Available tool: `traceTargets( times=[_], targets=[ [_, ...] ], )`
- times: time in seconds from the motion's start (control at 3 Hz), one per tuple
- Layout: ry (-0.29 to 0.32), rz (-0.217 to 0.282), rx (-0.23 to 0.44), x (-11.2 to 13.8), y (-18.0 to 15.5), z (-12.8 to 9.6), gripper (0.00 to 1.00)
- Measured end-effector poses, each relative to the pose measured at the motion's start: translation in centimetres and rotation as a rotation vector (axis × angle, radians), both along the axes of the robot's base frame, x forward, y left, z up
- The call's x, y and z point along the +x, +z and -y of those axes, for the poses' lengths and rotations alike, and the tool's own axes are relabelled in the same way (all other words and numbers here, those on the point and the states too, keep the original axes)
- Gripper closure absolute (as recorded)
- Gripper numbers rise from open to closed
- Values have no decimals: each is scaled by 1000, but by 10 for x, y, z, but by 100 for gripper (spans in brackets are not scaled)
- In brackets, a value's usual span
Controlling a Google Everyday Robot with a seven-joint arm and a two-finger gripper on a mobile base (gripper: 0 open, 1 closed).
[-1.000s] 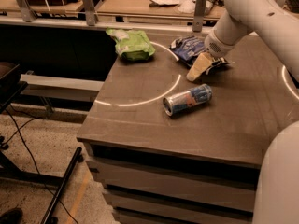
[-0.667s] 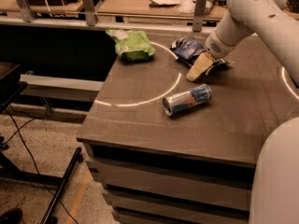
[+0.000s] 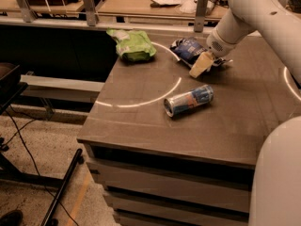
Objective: Pick blue chip bag
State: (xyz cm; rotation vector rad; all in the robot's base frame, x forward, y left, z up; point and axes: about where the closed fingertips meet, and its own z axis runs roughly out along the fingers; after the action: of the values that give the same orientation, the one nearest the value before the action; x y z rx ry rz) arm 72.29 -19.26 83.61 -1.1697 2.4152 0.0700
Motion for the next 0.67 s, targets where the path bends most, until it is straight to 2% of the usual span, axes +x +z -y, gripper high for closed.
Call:
traceTargets(
  times=[0.33, 0.67],
  targets=[
    [0, 0, 0, 0, 0, 0, 100],
    [6, 0, 4, -1, 2, 0, 100]
  ],
)
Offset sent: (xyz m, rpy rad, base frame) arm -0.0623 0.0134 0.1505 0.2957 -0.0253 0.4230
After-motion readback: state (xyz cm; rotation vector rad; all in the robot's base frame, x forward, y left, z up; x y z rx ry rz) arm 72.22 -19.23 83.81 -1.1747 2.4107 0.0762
